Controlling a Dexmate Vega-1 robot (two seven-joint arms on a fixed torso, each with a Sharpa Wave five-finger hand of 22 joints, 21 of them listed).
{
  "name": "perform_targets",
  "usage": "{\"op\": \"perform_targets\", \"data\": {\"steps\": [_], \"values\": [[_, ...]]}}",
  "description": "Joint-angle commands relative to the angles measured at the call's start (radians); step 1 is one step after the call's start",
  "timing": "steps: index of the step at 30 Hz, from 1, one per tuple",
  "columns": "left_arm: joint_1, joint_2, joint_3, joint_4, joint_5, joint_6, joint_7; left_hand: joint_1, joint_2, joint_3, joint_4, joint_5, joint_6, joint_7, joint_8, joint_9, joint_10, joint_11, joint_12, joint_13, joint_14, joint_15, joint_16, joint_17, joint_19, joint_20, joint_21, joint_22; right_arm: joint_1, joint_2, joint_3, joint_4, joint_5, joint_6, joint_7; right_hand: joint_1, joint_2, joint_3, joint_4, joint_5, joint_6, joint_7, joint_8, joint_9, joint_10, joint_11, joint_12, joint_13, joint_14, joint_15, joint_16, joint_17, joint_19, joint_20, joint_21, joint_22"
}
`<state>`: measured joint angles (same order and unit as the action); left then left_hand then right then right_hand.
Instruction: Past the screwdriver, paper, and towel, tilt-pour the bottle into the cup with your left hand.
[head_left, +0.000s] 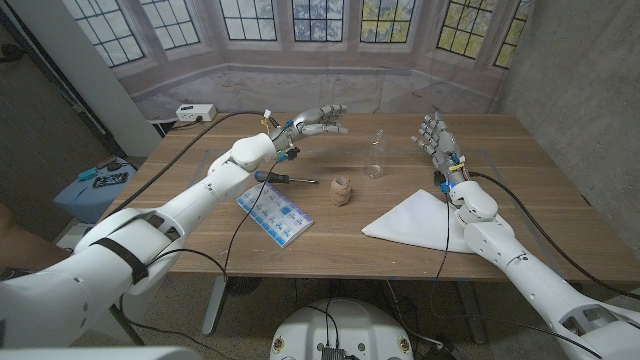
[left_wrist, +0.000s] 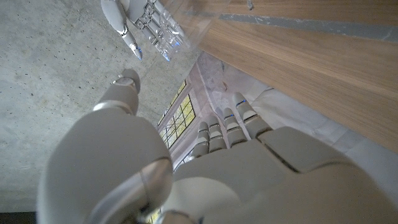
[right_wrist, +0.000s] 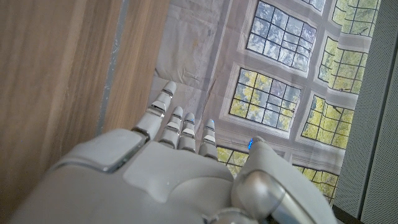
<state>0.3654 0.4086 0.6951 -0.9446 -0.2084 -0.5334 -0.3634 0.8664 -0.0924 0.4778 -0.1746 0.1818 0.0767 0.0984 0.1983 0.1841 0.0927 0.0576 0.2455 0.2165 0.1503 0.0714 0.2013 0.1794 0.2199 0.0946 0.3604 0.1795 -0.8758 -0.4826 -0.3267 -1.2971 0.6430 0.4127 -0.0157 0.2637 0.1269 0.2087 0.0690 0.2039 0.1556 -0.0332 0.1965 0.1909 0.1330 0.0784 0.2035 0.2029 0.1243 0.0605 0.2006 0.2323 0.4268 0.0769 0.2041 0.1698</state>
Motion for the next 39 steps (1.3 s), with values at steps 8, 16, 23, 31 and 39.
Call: {"op": "perform_targets", "data": {"steps": [8,16,23,31,39], "values": [[-0.086,-0.054,0.05,0.123,0.04,-0.053,-0.061,0.02,-0.013,-0.009,0.002,0.01,-0.021,0.011,-0.009,0.003,-0.012,0.005,-0.006,0.006,0.0,0.003,0.0,0.005,0.004,0.001,-0.009,0.004,-0.029,-0.018,0.015,-0.026,0.012,-0.015,-0.013,0.0,0.006,0.007,-0.001,0.006,0.005,0.008,0.005,0.001,0.006,0.009,0.004,0.004,0.009,0.008,0.011,-0.003,0.011,0.005,0.005,0.005],[-0.135,-0.094,0.075,0.226,0.065,-0.094,-0.067,0.027,-0.022,-0.018,0.007,0.014,-0.034,0.013,-0.011,0.003,-0.03,0.0,-0.012,0.009,-0.033,0.012,-0.012,0.007,-0.015,0.004,-0.022,0.005,-0.039,-0.022,0.019,-0.034,0.013,-0.021,-0.023,0.0,0.006,0.008,-0.001,0.005,0.005,0.01,0.005,0.001,0.005,0.012,0.003,0.004,0.009,0.01,0.01,-0.004,0.013,0.007,0.004,0.005],[-0.185,-0.148,0.094,0.354,0.069,-0.154,-0.079,0.028,-0.025,-0.024,0.011,0.016,-0.04,0.009,-0.011,0.003,-0.043,-0.005,-0.016,0.012,-0.055,0.015,-0.018,0.008,-0.029,0.009,-0.032,0.006,-0.045,-0.03,0.023,-0.046,0.013,-0.029,-0.028,0.0,0.006,0.01,-0.002,0.005,0.005,0.011,0.004,0.001,0.006,0.011,0.004,0.004,0.01,0.011,0.01,-0.004,0.015,0.007,0.005,0.005],[-0.216,-0.191,0.107,0.447,0.06,-0.185,-0.094,0.024,-0.027,-0.029,0.016,0.017,-0.047,0.011,-0.012,0.003,-0.051,-0.004,-0.019,0.013,-0.064,0.022,-0.018,0.008,-0.035,0.009,-0.037,0.006,-0.056,-0.048,0.036,-0.072,0.01,-0.035,-0.041,-0.001,0.006,0.011,-0.003,0.004,0.005,0.013,0.004,0.001,0.006,0.013,0.003,0.004,0.009,0.011,0.01,-0.005,0.016,0.006,0.004,0.006],[-0.236,-0.223,0.128,0.508,0.066,-0.186,-0.085,0.021,-0.028,-0.034,0.019,0.019,-0.057,0.008,-0.014,0.004,-0.059,0.0,-0.021,0.015,-0.069,0.025,-0.017,0.009,-0.036,0.009,-0.04,0.006,-0.069,-0.062,0.046,-0.092,0.014,-0.043,-0.048,-0.001,0.006,0.012,-0.003,0.004,0.005,0.014,0.003,0.001,0.006,0.01,0.003,0.004,0.009,0.011,0.01,-0.006,0.016,0.006,0.003,0.006]]}}
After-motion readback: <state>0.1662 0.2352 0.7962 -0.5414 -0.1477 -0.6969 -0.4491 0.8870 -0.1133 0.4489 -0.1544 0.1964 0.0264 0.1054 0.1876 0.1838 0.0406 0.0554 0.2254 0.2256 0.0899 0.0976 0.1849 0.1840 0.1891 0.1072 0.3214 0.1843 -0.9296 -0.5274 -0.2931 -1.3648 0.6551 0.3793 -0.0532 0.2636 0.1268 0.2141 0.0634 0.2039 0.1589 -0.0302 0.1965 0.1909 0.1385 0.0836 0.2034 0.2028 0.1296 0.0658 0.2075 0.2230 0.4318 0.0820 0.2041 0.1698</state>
